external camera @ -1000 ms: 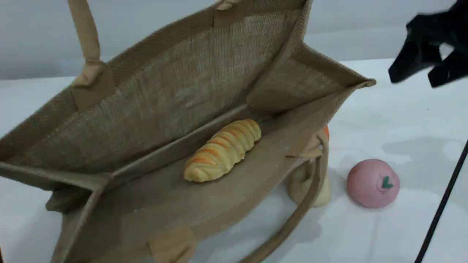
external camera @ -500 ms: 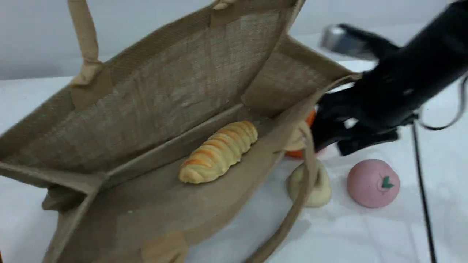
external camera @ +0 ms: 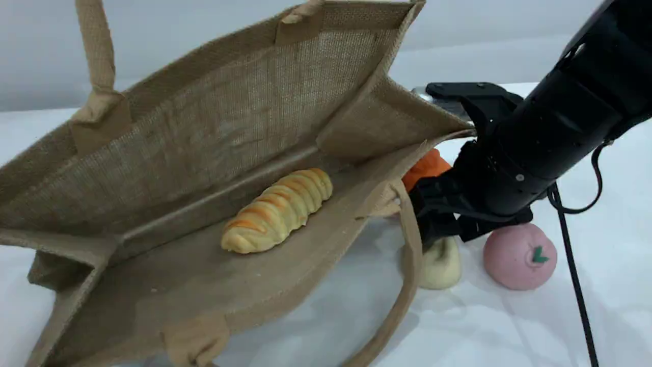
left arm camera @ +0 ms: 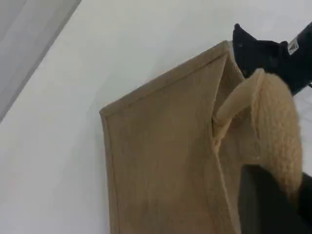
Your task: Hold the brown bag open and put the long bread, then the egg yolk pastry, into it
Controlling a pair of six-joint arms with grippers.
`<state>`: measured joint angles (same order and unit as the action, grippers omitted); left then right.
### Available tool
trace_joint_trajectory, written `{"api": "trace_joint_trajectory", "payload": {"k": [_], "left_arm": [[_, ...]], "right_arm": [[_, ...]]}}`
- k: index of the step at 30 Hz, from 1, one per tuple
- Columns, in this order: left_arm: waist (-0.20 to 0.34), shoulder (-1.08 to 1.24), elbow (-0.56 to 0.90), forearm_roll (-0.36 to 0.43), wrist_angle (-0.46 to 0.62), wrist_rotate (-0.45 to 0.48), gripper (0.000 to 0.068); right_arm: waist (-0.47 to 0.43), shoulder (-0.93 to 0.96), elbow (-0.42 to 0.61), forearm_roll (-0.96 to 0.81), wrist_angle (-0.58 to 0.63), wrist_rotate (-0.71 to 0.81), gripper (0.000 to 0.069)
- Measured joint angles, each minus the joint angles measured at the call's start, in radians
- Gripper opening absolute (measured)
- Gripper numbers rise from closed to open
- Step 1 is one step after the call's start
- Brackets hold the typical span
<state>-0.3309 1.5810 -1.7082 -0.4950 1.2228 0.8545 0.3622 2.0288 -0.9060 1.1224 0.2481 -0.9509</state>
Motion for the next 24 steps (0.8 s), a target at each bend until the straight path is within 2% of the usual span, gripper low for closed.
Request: {"api": "trace_joint_trajectory", "payload": {"k": [3, 6, 13, 16, 24], "left_arm": [[0.0, 0.0, 0.0, 0.0, 0.0, 0.0, 0.0086], [0.0, 0.0, 0.0, 0.0, 0.0, 0.0, 0.0086], [0.0, 0.0, 0.0, -0.001, 0.0, 0.0, 0.0086], [0.0, 0.0, 0.0, -0.003, -0.001, 0.0, 0.0086], [0.0, 0.0, 0.0, -0.006, -0.004, 0.0, 0.0086]], "right_arm": [[0.0, 0.016, 0.0, 0.0, 0.0, -0.003, 0.047], [0.0, 0.031, 0.0, 0.0, -0.005, -0.003, 0.0385], [0.0, 0.032, 0.0, -0.002, -0.007, -0.004, 0.0071], [-0.003, 0.017, 0.0, -0.006, -0.012, -0.004, 0.0045], [-0.077, -0.076, 0.0, -0.017, -0.014, -0.002, 0.0042]]}}
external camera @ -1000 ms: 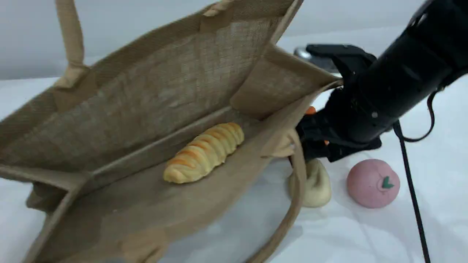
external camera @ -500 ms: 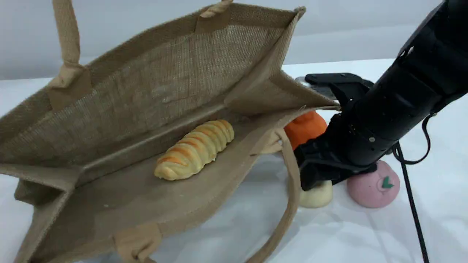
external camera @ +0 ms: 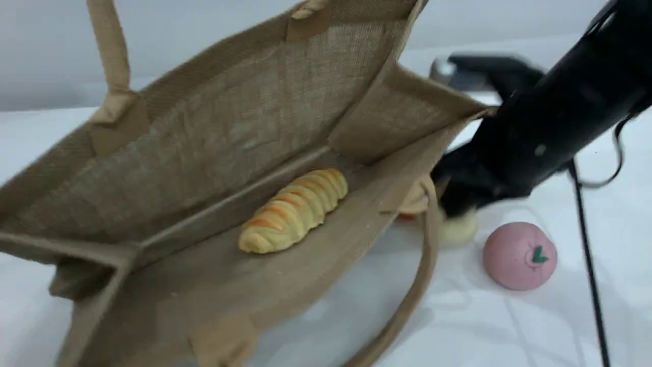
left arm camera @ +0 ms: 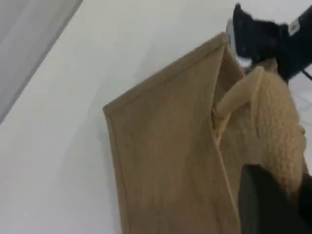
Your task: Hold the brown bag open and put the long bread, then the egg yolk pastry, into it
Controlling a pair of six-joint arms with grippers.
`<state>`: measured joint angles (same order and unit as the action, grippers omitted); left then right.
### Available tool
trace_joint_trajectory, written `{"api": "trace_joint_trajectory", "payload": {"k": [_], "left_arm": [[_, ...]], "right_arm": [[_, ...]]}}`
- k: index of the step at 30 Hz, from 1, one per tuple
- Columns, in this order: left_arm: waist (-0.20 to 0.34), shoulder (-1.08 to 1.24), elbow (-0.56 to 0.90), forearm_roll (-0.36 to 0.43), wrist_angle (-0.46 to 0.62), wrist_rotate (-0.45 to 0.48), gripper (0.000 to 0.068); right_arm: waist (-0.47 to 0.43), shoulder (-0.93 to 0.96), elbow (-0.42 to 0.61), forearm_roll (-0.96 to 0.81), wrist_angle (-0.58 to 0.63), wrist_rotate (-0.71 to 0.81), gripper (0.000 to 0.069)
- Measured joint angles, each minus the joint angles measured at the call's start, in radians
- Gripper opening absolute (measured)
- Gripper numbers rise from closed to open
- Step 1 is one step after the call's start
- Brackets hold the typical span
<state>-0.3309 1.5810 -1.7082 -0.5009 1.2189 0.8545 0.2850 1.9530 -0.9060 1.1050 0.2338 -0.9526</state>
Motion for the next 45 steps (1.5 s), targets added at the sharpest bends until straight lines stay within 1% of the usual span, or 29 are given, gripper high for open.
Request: {"api": "trace_joint_trajectory", "payload": {"k": [6, 11, 14, 19, 21, 23, 26, 29, 32, 34, 40, 45], "left_arm": [[0.0, 0.0, 0.0, 0.0, 0.0, 0.0, 0.0086], [0.0, 0.0, 0.0, -0.008, 0.001, 0.0, 0.0086], [0.0, 0.0, 0.0, -0.031, 0.003, 0.0, 0.0086], [0.0, 0.002, 0.0, -0.03, 0.003, 0.0, 0.0086], [0.0, 0.002, 0.0, -0.03, 0.002, 0.0, 0.0086], [0.0, 0.002, 0.0, -0.03, -0.019, 0.0, 0.0086], [0.0, 0.005, 0.0, -0.03, -0.064, 0.0, 0.0086], [-0.002, 0.016, 0.0, -0.031, -0.08, 0.004, 0.0086], [-0.002, 0.033, 0.0, -0.037, -0.094, 0.004, 0.0086], [-0.002, 0.04, 0.0, -0.038, -0.098, 0.004, 0.0086], [-0.003, 0.04, 0.0, -0.045, -0.101, 0.004, 0.0086], [-0.003, 0.04, 0.0, -0.048, -0.101, 0.004, 0.0086]], "right_arm": [[-0.112, -0.051, -0.001, -0.01, -0.039, 0.0, 0.0042], [-0.227, -0.092, -0.001, -0.014, 0.016, 0.0, 0.0041], [-0.3, -0.151, -0.001, -0.045, 0.073, 0.0, 0.0041], [-0.419, -0.288, -0.001, -0.069, 0.21, 0.01, 0.0041], [-0.446, -0.361, -0.001, -0.069, 0.26, 0.017, 0.0041], [-0.448, -0.433, -0.001, -0.069, 0.305, 0.039, 0.0041], [-0.43, -0.547, -0.001, -0.063, 0.399, 0.061, 0.0041], [-0.401, -0.645, -0.001, -0.06, 0.473, 0.064, 0.0041], [-0.346, -0.704, 0.0, -0.059, 0.546, 0.093, 0.0041], [-0.298, -0.706, 0.0, -0.067, 0.57, 0.11, 0.0041], [-0.101, -0.684, 0.002, -0.071, 0.534, 0.138, 0.0041], [0.063, -0.616, 0.04, -0.066, 0.447, 0.16, 0.0041]]}}
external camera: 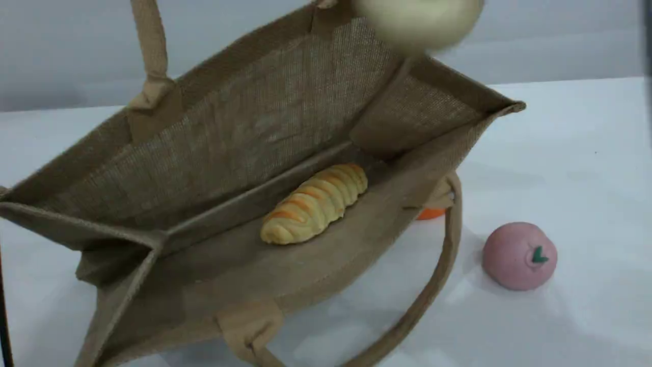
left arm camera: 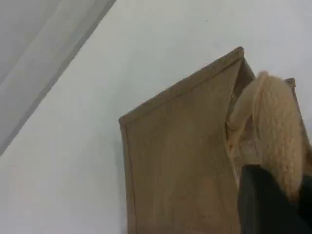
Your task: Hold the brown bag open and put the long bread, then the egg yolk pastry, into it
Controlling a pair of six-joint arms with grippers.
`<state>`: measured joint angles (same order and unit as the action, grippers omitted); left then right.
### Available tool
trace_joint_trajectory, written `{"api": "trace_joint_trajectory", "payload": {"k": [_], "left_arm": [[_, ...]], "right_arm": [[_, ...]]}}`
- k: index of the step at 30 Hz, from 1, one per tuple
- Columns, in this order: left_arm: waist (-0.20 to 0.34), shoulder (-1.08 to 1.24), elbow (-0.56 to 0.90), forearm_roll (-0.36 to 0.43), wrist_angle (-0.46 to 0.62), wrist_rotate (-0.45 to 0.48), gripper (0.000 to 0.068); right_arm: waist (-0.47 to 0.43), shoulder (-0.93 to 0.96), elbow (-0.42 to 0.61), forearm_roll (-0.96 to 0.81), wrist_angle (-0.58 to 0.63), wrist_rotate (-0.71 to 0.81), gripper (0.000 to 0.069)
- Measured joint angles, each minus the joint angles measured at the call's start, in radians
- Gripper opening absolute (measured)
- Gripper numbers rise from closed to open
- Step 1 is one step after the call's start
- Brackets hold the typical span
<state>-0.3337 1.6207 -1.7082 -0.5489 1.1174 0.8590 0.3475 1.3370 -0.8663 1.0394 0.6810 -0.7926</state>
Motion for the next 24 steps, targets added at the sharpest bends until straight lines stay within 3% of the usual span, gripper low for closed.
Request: {"api": "trace_joint_trajectory", "payload": {"k": [4, 13, 18, 24], "left_arm": [[0.0, 0.0, 0.0, -0.001, 0.004, 0.0, 0.0086], [0.0, 0.0, 0.0, -0.005, 0.018, -0.002, 0.0086], [0.0, 0.0, 0.0, -0.009, 0.037, -0.003, 0.0086], [0.0, 0.0, 0.0, -0.03, 0.037, -0.002, 0.0086]], "right_arm": [[0.113, 0.068, 0.044, 0.072, -0.115, 0.0, 0.0041], [0.308, 0.24, 0.04, 0.16, -0.343, -0.05, 0.0041], [0.313, 0.342, 0.006, 0.203, -0.479, -0.091, 0.0041], [0.313, 0.435, -0.096, 0.196, -0.468, -0.103, 0.0051]]}}
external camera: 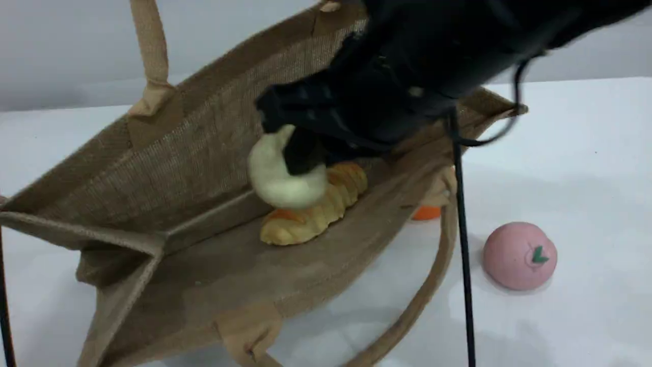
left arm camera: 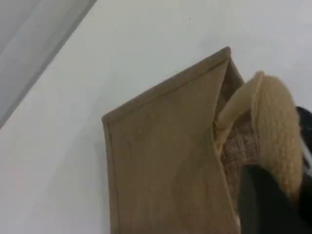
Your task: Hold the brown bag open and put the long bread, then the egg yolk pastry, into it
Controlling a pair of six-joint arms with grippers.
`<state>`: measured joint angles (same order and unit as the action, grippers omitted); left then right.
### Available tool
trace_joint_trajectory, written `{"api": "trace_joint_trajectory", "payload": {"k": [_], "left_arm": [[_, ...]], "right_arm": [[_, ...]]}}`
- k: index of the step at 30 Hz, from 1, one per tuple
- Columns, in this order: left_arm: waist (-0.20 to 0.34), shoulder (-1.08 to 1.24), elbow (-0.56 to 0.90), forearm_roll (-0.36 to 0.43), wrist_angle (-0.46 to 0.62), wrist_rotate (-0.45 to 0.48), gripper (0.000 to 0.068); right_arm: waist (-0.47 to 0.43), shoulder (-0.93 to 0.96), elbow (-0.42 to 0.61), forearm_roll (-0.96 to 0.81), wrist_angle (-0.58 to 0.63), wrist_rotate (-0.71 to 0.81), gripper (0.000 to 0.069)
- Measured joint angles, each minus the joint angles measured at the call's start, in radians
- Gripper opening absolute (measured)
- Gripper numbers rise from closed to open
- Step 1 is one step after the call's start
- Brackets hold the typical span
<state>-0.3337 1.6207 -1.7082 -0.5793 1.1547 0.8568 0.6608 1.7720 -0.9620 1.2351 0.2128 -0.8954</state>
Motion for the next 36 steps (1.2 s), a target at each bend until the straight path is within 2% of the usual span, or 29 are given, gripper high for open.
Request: {"api": "trace_joint_trajectory", "payload": {"k": [5, 13, 16, 25, 36], "left_arm": [[0.0, 0.0, 0.0, 0.002, 0.003, 0.0, 0.0086], [0.0, 0.001, 0.0, 0.003, 0.004, 0.005, 0.0086], [0.0, 0.002, 0.0, 0.003, -0.009, 0.005, 0.0086], [0.0, 0.068, 0.002, -0.058, -0.01, -0.001, 0.0086], [0.0, 0.199, 0.002, -0.103, -0.041, -0.002, 0.0086]], "right_arm": [[0.0, 0.025, -0.025, -0.006, 0.037, -0.001, 0.0117], [-0.003, 0.008, -0.025, -0.013, 0.038, -0.005, 0.0391], [-0.01, -0.037, -0.025, -0.021, 0.069, -0.005, 0.0446], [-0.1, -0.283, -0.024, -0.172, 0.235, 0.058, 0.0461], [-0.264, -0.566, -0.024, -0.598, 0.485, 0.413, 0.0461]]}}
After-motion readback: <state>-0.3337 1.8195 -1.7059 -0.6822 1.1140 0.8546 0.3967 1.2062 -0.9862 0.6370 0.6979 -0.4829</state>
